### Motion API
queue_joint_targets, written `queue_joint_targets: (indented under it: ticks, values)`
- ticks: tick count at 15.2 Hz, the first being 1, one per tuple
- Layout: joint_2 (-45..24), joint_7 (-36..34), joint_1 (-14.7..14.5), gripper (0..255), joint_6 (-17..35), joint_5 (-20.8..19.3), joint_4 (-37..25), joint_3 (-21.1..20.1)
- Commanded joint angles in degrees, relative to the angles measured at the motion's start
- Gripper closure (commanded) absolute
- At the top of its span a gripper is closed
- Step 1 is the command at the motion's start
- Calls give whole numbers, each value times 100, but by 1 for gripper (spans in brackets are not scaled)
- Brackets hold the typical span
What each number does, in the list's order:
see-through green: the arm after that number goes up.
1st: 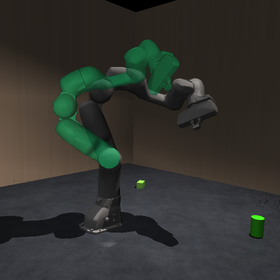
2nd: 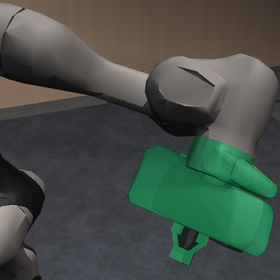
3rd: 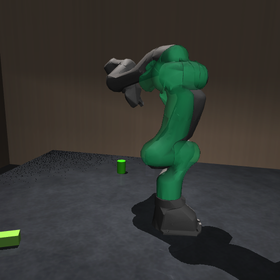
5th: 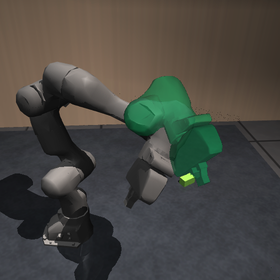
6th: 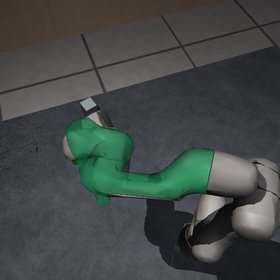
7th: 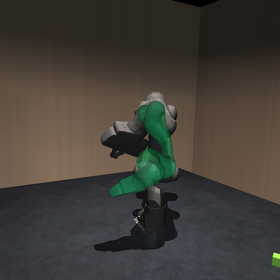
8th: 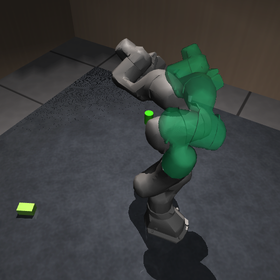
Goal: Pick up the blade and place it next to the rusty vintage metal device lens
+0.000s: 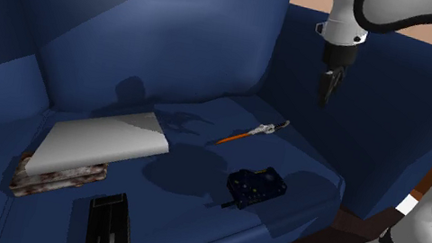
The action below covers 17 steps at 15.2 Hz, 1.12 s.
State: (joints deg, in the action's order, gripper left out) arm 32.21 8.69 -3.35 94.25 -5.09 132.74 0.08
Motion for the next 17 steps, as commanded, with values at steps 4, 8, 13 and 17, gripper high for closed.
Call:
queue_joint_targets:
  ticks: [4,8,13,17]
  values:
    - [-957,1200,-276,0,773,-155,-198,195]
    - [-1739,2087,-477,0,1310,-201,-449,249]
    - [-2686,3138,-697,0,1883,-217,-832,205]
    - [-3397,3922,-843,0,2271,-234,-1164,84]
